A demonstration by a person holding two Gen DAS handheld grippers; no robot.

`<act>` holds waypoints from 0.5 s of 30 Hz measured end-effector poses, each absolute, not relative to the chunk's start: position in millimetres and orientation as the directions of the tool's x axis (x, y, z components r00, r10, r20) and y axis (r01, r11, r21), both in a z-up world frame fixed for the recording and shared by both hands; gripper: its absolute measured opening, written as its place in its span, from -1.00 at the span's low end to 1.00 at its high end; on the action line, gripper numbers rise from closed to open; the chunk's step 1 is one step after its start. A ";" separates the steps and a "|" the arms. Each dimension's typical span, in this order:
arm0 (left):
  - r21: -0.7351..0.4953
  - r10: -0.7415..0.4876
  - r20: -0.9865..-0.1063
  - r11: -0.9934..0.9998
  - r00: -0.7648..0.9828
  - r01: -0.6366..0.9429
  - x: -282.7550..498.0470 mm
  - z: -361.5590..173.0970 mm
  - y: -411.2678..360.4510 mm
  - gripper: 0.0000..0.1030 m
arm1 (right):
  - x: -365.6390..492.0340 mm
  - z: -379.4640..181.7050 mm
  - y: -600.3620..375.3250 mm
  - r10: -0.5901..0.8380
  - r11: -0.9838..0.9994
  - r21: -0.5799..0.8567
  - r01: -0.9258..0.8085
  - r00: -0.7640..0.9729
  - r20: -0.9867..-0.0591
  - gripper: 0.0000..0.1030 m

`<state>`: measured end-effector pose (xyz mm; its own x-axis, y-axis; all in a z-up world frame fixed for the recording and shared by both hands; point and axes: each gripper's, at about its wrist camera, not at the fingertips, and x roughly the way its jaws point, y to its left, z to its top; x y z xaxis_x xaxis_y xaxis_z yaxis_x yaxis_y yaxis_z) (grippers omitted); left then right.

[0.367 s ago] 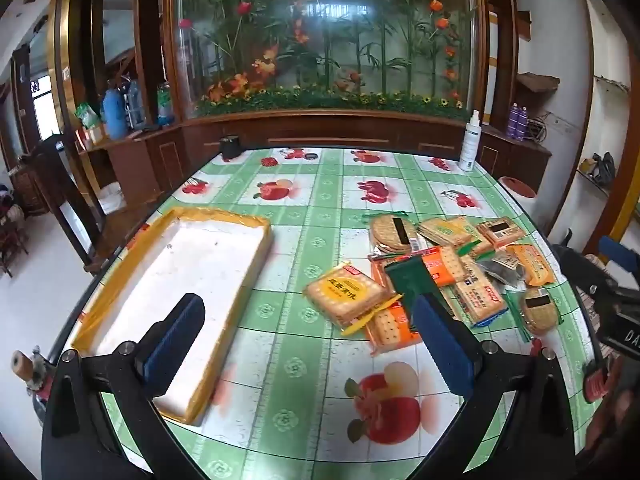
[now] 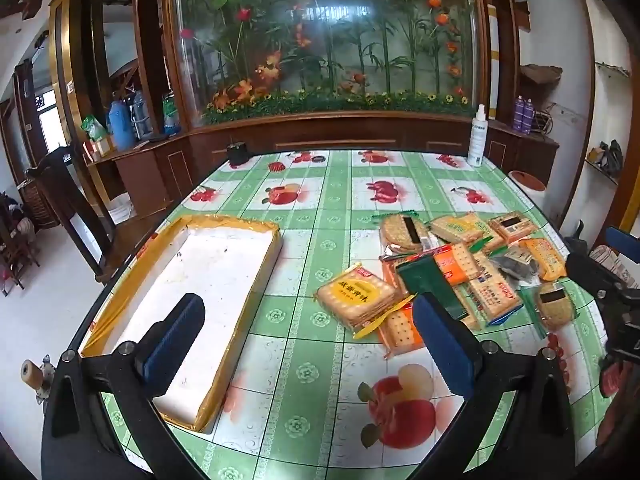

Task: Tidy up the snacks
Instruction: 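Move left tool to yellow square cracker pack while right tool approaches round cracker pack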

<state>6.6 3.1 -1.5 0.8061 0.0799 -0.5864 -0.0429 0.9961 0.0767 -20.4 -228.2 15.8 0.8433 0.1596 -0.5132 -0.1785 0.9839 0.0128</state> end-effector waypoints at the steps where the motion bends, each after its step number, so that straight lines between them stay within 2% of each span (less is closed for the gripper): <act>1: 0.074 0.078 -0.591 0.996 0.803 -0.042 8.6 -5.1 4.2 1.00 | -19.3 15.0 -228.4 0.165 0.983 0.019 -0.181 0.841 -0.515 1.00; 7: -0.004 0.017 -0.633 1.000 0.774 -0.024 19.2 -21.5 17.7 1.00 | -2.0 0.6 -218.6 0.173 0.981 0.027 -0.191 0.808 -0.564 1.00; 15: -0.029 -0.034 -0.686 0.999 0.727 0.019 34.4 -46.0 16.1 1.00 | 14.0 -23.3 -193.7 0.212 0.967 0.024 -0.253 0.751 -0.625 1.00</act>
<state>34.4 16.1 -46.0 0.7271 -0.0343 -0.6857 0.0194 0.9994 -0.0294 14.0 -193.7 -23.3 0.7513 0.2116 -0.6251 -0.2527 0.9673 0.0237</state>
